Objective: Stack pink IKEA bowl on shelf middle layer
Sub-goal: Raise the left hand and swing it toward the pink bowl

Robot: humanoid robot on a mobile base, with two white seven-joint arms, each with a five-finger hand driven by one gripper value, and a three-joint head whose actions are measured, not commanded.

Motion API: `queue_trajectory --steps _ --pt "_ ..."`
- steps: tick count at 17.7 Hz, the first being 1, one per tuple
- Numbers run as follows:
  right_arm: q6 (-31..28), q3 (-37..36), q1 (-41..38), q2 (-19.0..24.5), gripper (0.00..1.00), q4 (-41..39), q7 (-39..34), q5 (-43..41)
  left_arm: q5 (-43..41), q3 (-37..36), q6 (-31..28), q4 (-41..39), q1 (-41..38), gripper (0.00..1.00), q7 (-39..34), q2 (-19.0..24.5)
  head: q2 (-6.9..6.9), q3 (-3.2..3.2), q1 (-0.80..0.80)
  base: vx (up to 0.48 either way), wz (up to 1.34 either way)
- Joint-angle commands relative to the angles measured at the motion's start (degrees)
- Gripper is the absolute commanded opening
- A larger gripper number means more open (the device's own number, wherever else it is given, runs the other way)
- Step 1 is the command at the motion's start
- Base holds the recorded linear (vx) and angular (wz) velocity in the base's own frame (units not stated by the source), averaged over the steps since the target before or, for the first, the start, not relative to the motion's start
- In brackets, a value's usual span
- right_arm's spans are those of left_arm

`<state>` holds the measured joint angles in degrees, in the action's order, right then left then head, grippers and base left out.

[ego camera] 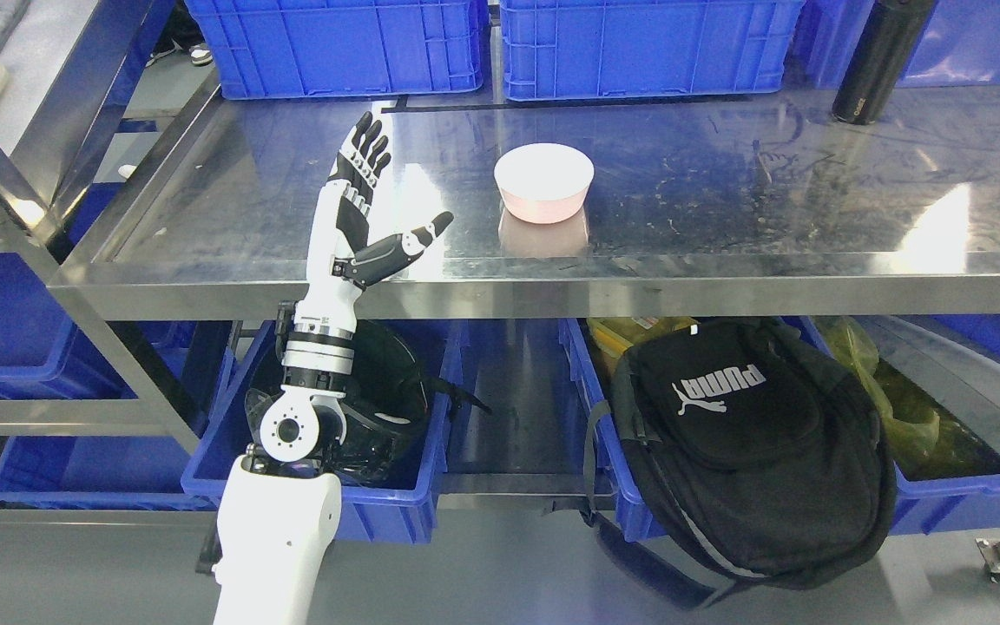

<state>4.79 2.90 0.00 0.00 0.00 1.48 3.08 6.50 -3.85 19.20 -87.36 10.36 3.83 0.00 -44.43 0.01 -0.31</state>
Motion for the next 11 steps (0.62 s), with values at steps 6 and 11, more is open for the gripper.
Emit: queue_trajectory --steps 6,11 --pt "-0.05 0.0 -1.32 -1.0 1.0 -1.0 0.01 0.0 -1.4 -1.17 8.92 -1.14 -0.43 1.0 0.13 2.1 0.0 0.0 0.0 0.0 0.0" --pt "-0.05 0.0 -1.32 -1.0 1.0 -1.0 0.01 0.0 -15.04 -1.16 4.73 -1.14 5.96 1.0 1.52 10.54 0.0 0.0 0.0 0.0 0.0"
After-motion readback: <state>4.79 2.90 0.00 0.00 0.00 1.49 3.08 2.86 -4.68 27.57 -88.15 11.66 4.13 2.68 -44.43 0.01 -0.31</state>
